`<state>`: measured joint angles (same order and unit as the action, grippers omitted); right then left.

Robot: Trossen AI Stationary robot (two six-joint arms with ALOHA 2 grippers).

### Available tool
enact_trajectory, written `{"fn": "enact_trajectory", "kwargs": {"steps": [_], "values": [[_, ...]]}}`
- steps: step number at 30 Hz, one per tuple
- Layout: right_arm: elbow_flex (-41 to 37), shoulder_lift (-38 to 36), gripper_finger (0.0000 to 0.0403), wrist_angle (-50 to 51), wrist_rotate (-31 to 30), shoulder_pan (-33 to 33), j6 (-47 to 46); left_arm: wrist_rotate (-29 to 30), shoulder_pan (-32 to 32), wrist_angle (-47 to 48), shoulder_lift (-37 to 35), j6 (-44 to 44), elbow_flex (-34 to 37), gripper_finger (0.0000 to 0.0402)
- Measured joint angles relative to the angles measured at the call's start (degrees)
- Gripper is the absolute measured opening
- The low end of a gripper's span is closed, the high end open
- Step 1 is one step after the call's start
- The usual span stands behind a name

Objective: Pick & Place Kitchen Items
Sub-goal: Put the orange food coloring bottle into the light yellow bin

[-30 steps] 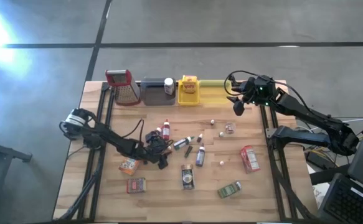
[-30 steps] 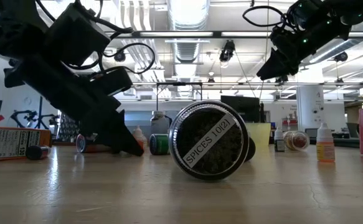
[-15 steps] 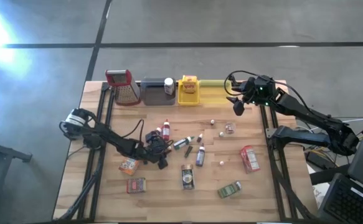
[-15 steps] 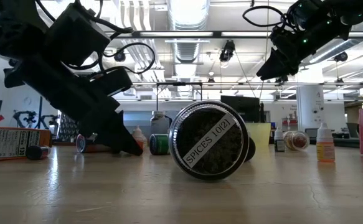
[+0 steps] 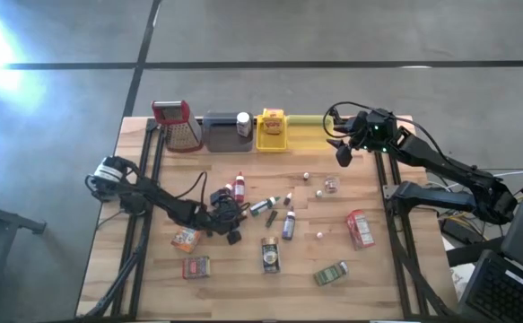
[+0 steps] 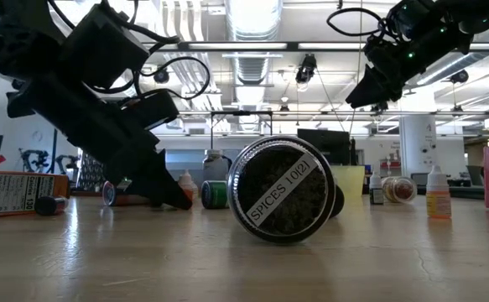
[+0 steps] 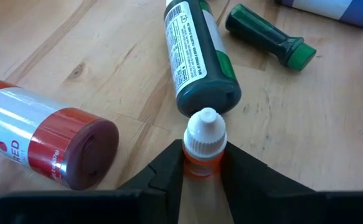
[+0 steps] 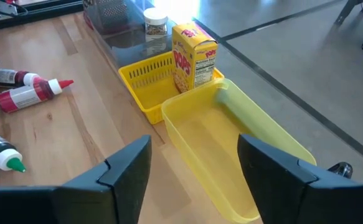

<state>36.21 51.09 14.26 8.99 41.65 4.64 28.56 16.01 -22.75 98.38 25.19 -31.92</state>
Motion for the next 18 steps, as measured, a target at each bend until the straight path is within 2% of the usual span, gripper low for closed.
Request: {"fn": "enact_trajectory", "kwargs": {"steps": [8,18], "values": [[0.0,0.0,0.0219,0.0,0.0,0.0,0.0,-0.4,0.0,0.0,0.0,-0.1,0.0,0.0101],[0.0,0.0,0.0244,0.0,0.0,0.0,0.0,-0.6,0.0,0.0,0.0,-0.1,0.0,0.0101]]}}
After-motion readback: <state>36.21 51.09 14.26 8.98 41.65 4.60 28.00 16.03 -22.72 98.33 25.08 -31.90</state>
